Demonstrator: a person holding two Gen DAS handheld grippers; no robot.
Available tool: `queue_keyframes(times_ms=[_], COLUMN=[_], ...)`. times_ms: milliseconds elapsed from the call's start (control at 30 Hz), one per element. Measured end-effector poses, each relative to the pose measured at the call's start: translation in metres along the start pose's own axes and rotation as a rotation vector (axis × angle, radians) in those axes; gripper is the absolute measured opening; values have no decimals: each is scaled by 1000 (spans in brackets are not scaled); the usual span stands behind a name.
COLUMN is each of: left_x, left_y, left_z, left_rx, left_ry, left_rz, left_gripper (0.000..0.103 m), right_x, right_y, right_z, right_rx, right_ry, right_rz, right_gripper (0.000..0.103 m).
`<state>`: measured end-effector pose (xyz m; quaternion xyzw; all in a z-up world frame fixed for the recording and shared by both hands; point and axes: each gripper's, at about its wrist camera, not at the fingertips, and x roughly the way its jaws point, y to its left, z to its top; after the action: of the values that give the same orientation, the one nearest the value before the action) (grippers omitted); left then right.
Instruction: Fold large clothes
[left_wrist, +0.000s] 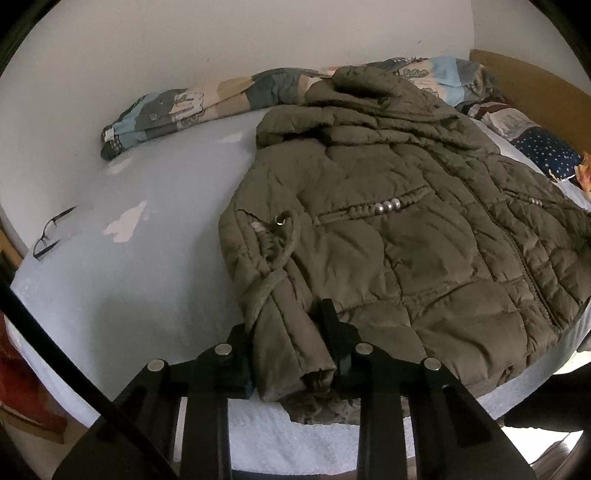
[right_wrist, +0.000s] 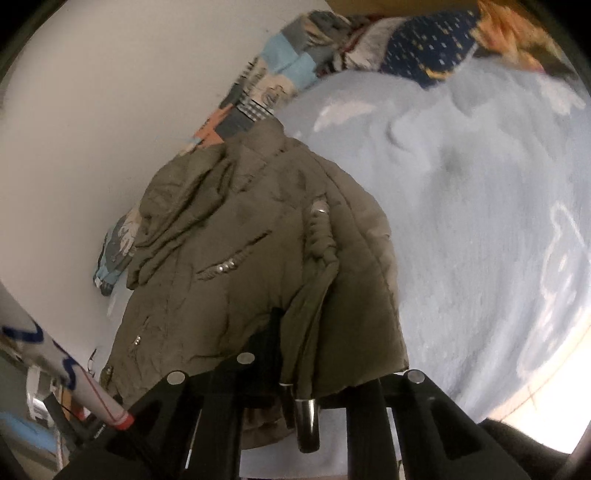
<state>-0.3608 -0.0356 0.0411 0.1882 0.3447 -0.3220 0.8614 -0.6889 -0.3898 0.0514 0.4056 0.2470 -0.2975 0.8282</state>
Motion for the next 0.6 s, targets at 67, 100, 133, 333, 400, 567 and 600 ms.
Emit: queue_keyframes(times_ms=[67, 100, 133, 333, 400, 567, 600], left_x=[-1, -1, -1, -8, -13, -24, -26], left_y=[1, 0, 0, -3, -3, 0, 1], left_z=[0, 1, 2, 3, 5, 6, 6], left_rx=[-1, -3, -4, -3, -8, -30, -33], left_ry=[-1, 1, -1, -20, -35, -65, -66], left_rz=[-1, 1, 0, 14, 13, 11, 11], left_gripper=[27, 26, 26, 25, 25, 24, 24], right_x=[0, 0, 0, -9, -13, -29, -30], right_y=[3, 3, 3, 3, 7, 15, 17], right_z=[-1, 0, 0, 1, 2, 5, 6], right_rx=[-19, -22, -23, -39, -55, -79, -81], right_ry=[-7, -8, -10, -36, -48, -85, -85], right_rz=[-9, -12, -11, 3, 8, 40, 46], right_gripper=[12, 12, 12, 12, 12, 11, 11])
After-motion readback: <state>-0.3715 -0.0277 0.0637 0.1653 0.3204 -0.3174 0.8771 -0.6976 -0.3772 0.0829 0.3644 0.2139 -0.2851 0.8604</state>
